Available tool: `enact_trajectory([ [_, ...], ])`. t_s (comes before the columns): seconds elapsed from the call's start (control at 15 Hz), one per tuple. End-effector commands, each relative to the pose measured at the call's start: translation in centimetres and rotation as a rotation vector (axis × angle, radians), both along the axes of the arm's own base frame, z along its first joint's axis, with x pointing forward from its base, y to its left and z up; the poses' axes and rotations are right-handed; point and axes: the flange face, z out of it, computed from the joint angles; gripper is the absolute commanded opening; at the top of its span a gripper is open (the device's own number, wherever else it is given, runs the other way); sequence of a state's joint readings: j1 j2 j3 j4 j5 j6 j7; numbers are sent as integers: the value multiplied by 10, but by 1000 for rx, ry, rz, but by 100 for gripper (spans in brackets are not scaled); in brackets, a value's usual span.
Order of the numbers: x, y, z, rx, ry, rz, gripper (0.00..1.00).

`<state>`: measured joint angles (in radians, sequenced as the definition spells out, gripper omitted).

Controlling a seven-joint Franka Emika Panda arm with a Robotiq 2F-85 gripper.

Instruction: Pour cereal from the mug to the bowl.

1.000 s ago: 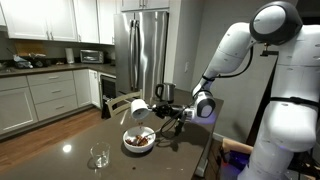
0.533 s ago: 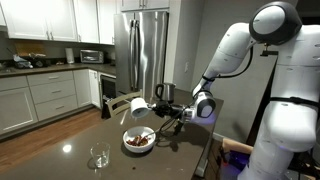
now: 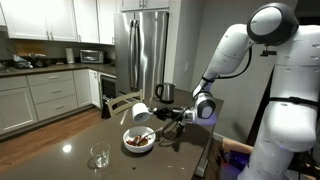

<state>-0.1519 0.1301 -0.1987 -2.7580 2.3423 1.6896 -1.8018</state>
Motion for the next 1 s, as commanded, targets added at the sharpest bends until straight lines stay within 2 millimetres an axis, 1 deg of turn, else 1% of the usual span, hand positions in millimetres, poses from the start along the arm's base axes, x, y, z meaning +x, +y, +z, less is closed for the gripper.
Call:
enact_trajectory([
  [0.0, -2, -4, 1, 21, 56, -29, 4],
  [0.27, -8, -2, 5, 56, 106, -20, 4],
  [0.6, -17, 6, 18, 130, 140, 6, 4],
  [0.67, -3, 4, 20, 152, 148, 14, 4],
  [0.87, 3, 9, 38, 233, 142, 49, 4],
  [0.93, -1, 5, 16, 180, 148, 19, 16],
])
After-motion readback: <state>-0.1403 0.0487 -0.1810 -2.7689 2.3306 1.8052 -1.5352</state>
